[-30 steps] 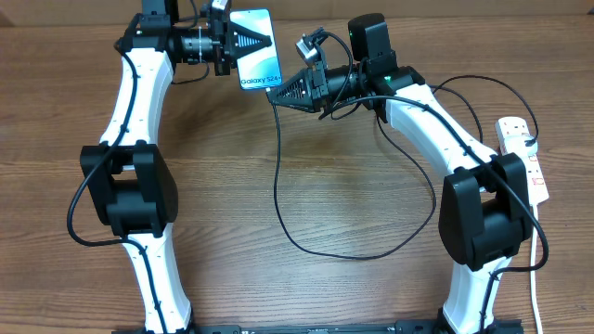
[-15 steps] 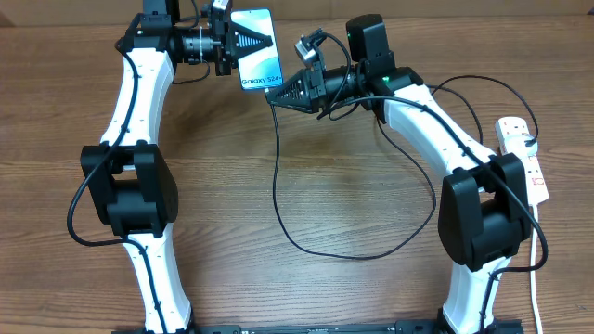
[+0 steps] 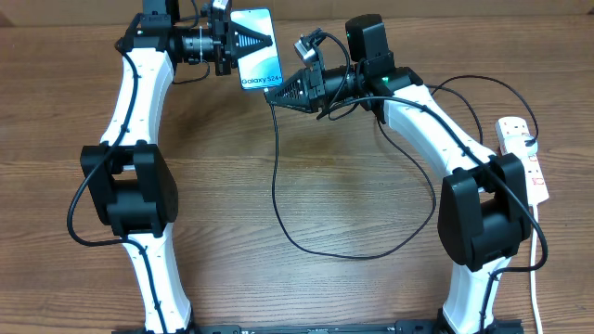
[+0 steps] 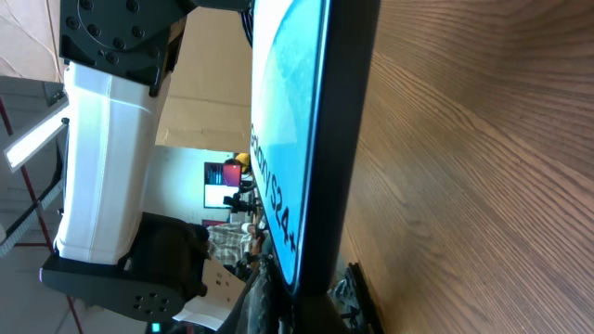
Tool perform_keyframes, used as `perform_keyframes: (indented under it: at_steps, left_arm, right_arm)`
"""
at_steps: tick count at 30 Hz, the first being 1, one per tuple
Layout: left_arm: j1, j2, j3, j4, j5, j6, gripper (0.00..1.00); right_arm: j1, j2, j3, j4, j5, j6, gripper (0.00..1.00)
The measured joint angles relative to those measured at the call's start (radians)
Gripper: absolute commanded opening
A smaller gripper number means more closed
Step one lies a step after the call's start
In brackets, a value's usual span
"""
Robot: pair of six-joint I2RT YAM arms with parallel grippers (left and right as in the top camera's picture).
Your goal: Plug charger to phone and switch on socket
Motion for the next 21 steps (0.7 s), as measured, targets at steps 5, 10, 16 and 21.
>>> perform_keyframes:
  at_steps: [5, 10, 16, 21]
  left_arm:
    - [0.000, 0.000, 0.000, 0.000, -0.006, 0.000, 0.04]
    - [0.000, 0.000, 0.000, 0.000, -0.006, 0.000, 0.04]
    - [0.000, 0.000, 0.000, 0.000, -0.001, 0.000, 0.04]
    - [0.000, 0.000, 0.000, 0.000, 0.003, 0.000, 0.04]
  right_arm:
    - [0.005, 0.000, 0.000, 0.013, 0.004, 0.000, 0.04]
    - [0.019, 0.000, 0.000, 0.030, 0.019, 0.000, 0.04]
    - [0.022, 0.000, 0.000, 0.031, 0.030, 0.018, 0.04]
    - [0.021, 0.000, 0.000, 0.031, 0.030, 0.023, 0.04]
